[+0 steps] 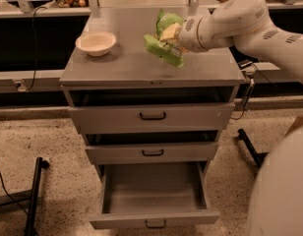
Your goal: Pick green rice chip bag from bottom drawer and place on counter
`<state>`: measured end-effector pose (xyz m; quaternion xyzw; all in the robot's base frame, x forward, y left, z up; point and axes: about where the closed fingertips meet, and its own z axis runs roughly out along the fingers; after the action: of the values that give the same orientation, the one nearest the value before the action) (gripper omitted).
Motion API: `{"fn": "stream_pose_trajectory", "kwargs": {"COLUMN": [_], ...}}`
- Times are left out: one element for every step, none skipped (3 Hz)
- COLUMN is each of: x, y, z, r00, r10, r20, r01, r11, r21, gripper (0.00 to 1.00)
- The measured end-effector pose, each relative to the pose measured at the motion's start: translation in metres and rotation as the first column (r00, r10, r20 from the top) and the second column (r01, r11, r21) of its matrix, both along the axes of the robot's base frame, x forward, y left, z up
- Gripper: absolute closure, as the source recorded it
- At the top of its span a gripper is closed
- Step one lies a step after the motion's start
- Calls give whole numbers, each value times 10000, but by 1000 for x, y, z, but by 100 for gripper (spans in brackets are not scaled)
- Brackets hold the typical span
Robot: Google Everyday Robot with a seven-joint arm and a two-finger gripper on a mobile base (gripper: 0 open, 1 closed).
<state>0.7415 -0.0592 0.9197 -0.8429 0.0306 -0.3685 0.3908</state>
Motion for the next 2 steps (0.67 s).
{"fn": "stream_pose_trajectory", "kwargs": {"x": [0, 0], "y": [1, 4], "z": [0, 0], "r00": [10000, 10000], "r10": [17, 58], "r20": [2, 0], "r01": [-17, -58], "r11": [10000, 10000], "r21": [9, 19], "gripper": [59, 36]}}
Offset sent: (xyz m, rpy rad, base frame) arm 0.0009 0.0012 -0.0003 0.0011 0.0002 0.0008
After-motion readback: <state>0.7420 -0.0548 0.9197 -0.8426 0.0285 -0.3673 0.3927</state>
